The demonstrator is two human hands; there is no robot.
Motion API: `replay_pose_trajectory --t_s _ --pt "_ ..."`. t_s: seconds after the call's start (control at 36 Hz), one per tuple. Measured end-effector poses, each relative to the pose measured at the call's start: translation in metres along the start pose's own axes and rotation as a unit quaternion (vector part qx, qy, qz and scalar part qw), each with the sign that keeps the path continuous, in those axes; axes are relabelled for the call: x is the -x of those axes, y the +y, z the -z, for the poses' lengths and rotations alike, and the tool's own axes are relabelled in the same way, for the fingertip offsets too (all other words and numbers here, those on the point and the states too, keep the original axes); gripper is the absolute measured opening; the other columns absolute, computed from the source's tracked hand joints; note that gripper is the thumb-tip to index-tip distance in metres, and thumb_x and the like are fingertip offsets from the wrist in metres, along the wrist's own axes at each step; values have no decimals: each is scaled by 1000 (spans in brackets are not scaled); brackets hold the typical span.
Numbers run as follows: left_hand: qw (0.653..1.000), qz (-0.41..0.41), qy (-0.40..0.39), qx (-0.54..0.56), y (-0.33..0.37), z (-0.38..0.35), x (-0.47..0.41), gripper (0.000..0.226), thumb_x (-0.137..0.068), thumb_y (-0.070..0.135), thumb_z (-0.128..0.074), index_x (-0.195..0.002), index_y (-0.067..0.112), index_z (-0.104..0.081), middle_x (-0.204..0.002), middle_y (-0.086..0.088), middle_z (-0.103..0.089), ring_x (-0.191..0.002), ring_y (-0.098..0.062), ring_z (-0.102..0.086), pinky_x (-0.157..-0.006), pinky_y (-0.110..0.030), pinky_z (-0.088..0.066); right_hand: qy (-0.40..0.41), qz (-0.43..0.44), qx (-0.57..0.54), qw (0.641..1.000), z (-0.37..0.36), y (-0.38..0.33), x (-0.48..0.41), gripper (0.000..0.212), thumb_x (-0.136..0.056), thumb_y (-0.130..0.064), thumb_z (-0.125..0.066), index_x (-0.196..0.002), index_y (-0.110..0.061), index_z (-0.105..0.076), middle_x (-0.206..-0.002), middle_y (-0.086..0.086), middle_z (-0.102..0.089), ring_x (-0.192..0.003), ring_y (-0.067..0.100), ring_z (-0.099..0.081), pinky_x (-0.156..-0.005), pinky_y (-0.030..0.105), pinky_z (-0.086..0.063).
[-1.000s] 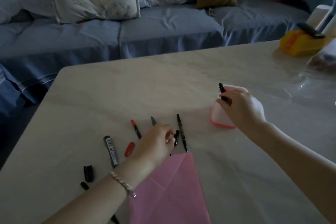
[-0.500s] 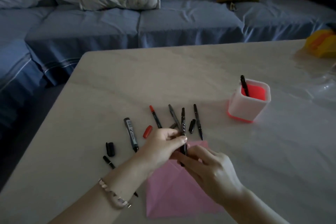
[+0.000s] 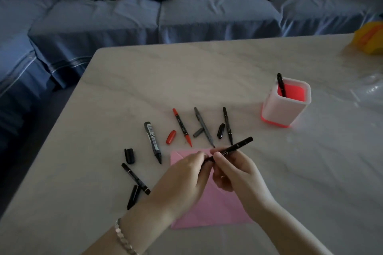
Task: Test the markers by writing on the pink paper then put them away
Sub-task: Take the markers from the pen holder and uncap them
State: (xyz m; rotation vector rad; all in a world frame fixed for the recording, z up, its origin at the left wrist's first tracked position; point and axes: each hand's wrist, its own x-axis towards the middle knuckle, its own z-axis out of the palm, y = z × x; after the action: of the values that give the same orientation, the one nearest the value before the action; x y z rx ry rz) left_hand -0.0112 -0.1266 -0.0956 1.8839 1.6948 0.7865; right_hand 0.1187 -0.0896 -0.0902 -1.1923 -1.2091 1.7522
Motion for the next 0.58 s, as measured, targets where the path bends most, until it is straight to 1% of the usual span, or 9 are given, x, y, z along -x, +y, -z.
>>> replay_pose_trajectory --t_s 0.08,0.11,0.19,0.22,0.28,0.42,0.5,0.56,0.58 --pt "999 -25 2 -43 -1 -2 1 30 -96 38 -32 -90 18 -54 -67 10 -56 -51 -3 -47 -49 -14 -31 9 34 37 999 -4 6 1 16 -93 -11 -48 -81 -6 -56 -46 -4 -54 -40 8 -47 -41 14 -33" --pt "998 -29 2 -49 -2 -2 1 33 -96 41 -30 -89 19 -53 -64 11 -54 -49 -3 -47 -47 -14 -31 14 40 34 999 -4 7 1 17 -93 -11 -48 -78 -5 -55 -45 -3 -53 -40 8 -47 -40 15 -33" --pt "999 -38 -7 -35 -2 -1 1 43 -91 54 -24 -94 23 -54 -68 7 -64 -51 -6 -52 -47 -19 -39 18 48 -7 999 -4 7 3 19 -92 -9 -47 -75 -4 -51 -44 -1 -51 -39 9 -45 -40 16 -32" --pt "999 -39 -9 -32 -2 -1 1 44 -92 56 -24 -95 24 -54 -68 6 -64 -51 -6 -53 -47 -18 -39 17 52 -16 998 -4 7 3 19 -92 -8 -46 -75 -4 -51 -44 -1 -51 -38 9 -45 -40 15 -32" --pt "999 -33 -9 -26 0 2 1 42 -92 54 -24 -94 24 -53 -65 8 -60 -49 -3 -50 -46 -14 -33 12 58 -23 998 -2 6 3 18 -92 -6 -45 -76 -3 -51 -44 -1 -50 -38 8 -44 -40 15 -31" --pt "999 -9 -21 -36 9 5 -6 40 -86 55 -23 -95 25 -48 -62 8 -55 -50 -8 -49 -46 -18 -33 0 74 -37 997 3 3 0 18 -92 -7 -45 -78 -4 -55 -45 0 -51 -39 9 -43 -39 15 -31" --pt "998 41 -40 -21 12 7 -12 34 -84 56 -26 -94 29 -44 -50 7 -42 -39 -7 -36 -40 -16 -26 62 67 -76 993 15 1 -5 20 -92 -9 -45 -74 -7 -52 -44 -2 -52 -39 8 -44 -41 16 -32" --pt "994 90 -53 11 9 10 -15 29 -87 54 -28 -93 30 -43 -46 6 -35 -38 -5 -30 -41 -18 -25 112 54 -125 984 32 -4 -11 21 -93 -10 -44 -72 -9 -51 -43 -4 -53 -41 7 -46 -45 18 -35" --pt "992 110 -56 19 7 12 -16 28 -89 53 -28 -91 30 -43 -48 6 -33 -39 -5 -29 -43 -18 -27 121 45 -139 982 43 -8 -13 21 -92 -10 -45 -73 -9 -53 -46 -4 -56 -45 6 -49 -46 18 -37"
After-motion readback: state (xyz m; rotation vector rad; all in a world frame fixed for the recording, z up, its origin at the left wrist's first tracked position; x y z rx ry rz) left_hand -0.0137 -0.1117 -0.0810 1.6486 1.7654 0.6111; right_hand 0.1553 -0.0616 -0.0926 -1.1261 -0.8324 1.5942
